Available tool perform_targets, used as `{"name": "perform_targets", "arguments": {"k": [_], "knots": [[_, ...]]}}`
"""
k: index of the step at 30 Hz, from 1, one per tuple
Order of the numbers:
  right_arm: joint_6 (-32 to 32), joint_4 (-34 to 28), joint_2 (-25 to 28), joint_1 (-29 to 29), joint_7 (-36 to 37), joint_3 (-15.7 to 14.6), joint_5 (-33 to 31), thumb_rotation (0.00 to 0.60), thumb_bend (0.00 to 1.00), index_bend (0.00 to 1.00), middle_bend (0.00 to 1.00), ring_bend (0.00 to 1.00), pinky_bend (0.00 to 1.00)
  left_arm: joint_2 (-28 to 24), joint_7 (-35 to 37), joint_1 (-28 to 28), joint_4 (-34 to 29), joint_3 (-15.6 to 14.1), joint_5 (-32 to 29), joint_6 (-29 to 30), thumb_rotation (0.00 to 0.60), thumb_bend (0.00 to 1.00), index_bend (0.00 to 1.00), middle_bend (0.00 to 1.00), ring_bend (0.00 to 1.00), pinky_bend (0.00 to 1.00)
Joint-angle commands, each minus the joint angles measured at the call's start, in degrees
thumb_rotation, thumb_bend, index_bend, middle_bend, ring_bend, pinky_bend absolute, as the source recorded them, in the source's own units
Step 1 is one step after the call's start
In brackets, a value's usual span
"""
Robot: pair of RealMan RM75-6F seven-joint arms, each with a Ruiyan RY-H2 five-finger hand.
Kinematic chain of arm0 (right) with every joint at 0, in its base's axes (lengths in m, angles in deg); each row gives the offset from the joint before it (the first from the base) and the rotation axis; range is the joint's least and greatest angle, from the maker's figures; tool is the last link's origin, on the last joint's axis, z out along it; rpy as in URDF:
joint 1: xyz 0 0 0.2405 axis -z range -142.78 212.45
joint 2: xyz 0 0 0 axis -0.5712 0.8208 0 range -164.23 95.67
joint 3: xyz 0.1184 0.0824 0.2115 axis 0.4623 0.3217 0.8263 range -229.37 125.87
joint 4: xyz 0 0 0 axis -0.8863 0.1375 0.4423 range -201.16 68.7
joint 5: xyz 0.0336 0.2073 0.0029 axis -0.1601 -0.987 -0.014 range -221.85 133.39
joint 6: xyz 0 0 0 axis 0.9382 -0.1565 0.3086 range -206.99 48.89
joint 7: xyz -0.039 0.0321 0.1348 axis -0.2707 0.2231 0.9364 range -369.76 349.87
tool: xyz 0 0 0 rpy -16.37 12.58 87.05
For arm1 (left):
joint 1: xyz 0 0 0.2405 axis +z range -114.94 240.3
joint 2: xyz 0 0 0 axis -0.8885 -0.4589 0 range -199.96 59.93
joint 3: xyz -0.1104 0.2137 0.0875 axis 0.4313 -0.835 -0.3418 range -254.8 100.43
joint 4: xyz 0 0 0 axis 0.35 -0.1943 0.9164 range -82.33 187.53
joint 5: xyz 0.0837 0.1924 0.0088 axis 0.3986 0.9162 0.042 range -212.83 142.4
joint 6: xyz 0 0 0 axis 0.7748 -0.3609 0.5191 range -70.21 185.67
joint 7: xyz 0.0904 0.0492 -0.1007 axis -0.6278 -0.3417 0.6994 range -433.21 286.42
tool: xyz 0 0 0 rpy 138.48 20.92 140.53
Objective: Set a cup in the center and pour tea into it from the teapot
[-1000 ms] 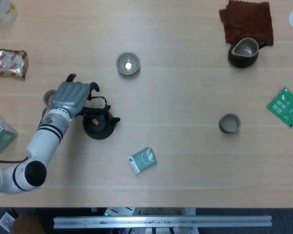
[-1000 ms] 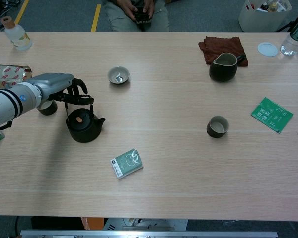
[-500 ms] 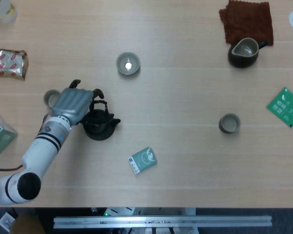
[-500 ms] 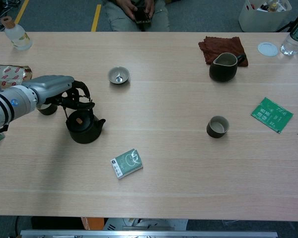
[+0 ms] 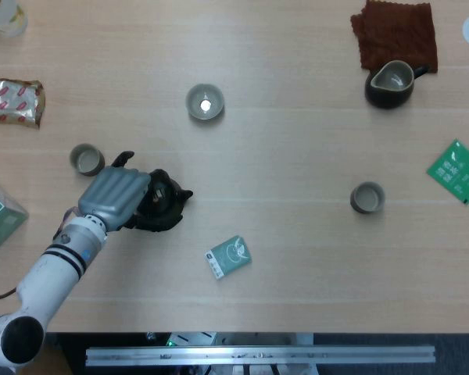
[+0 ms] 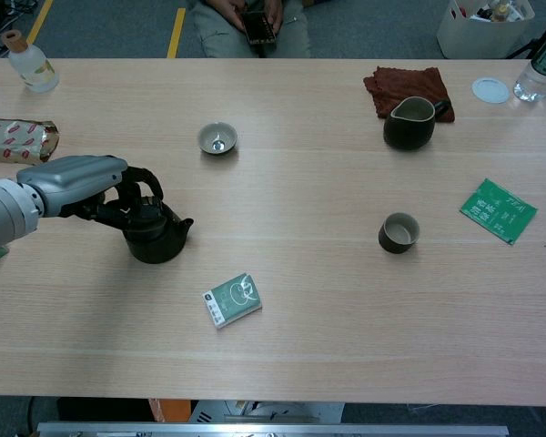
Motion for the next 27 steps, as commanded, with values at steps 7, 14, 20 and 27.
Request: {"name": "perform_targets", "arguments": {"k": [7,14,20,27], "knots": [[0.27,0.41,-0.11,-0.14,0.41,-0.03,-0.11,0.600,0.22,0.31,0.31,0.17,0.30,-0.71,0.78,1.27,-1.05,-1.35,1.59,0.09,0.204,0.19,0.24,0.47,0.37,0.01],[0.35,0.57,-0.11,-0.20,0.60,-0.06,-0.15,0.600,0.22,0.31,0.31,0.17,0.30,-0.54,1.02,1.52,-0.98,-1.74,1.69,-0.41,0.215,0.19,0.24,0.47,0.37,0.01],[0.37,0.45,-0.03,-0.25,0.62,-0.07,-0.13,0.600,0.22,0.31,0.31,0.17,0.30,-0.56,1.49,2.07,-1.33,-1.79,2.87,0.05,0.236,0.19,0.23,0.46,0.37,0.01],[0.43,0.62,-0.07,-0.25,0.78,-0.15,-0.14,0.600,0.22,0.31,0.31,0.17,0.30,-0.23,0.46,3.20,-2.02,-2.39,5.42,2.03,0.247,0.19,0.24,0.41,0.36,0.01]]}}
